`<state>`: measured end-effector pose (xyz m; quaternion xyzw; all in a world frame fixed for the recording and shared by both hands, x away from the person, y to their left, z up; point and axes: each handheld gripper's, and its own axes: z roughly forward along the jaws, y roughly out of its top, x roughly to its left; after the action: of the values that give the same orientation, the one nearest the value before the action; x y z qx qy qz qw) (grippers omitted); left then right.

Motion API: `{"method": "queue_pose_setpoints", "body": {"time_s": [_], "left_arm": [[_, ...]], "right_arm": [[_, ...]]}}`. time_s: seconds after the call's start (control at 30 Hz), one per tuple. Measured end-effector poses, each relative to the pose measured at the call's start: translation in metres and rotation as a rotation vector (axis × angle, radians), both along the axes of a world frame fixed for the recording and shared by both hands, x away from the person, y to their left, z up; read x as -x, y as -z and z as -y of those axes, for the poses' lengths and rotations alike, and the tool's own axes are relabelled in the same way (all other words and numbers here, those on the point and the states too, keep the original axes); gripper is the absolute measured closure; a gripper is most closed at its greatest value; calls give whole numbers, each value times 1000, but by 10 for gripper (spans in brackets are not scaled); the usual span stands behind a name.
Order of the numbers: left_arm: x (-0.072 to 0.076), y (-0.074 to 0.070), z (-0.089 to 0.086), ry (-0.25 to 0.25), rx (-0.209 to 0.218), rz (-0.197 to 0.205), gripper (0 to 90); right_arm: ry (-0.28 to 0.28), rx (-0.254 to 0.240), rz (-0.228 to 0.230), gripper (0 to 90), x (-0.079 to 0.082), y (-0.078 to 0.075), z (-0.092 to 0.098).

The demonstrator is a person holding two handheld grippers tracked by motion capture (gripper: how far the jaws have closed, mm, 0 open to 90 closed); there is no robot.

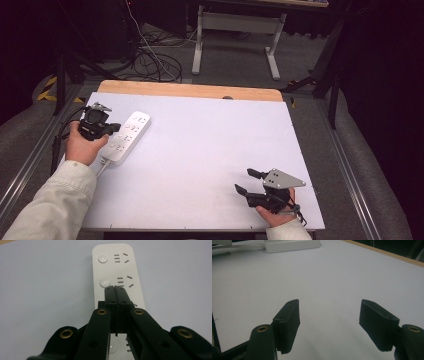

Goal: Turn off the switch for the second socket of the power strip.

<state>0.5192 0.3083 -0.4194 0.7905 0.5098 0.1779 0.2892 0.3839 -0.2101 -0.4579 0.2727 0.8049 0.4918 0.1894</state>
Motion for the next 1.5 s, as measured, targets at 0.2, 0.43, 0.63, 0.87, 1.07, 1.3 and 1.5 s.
{"method": "queue_pose_setpoints", "body": {"time_s": [0.2,0.43,0.63,0.87,1.07,1.3,1.5], "left_arm": [[-5,5,-1,-6,4,-43,900],[-9,10,-2,-1,11,-77,900],[-11,14,-2,-14,3,-89,900],[-13,17,-2,-13,-8,-95,900],[-14,19,0,-19,-18,-96,900],[-14,21,2,-25,-25,-88,900],[-14,23,4,-25,-47,-82,900]], "right_arm": [[-3,1,0,333,0,0,0],[-5,2,0,333,0,0,0],[-6,0,-2,333,0,0,0],[-7,-1,-5,333,0,1,0],[-9,-2,-5,333,0,1,0],[-10,-4,-5,333,0,0,0],[-12,-6,-5,333,0,0,0]]}}
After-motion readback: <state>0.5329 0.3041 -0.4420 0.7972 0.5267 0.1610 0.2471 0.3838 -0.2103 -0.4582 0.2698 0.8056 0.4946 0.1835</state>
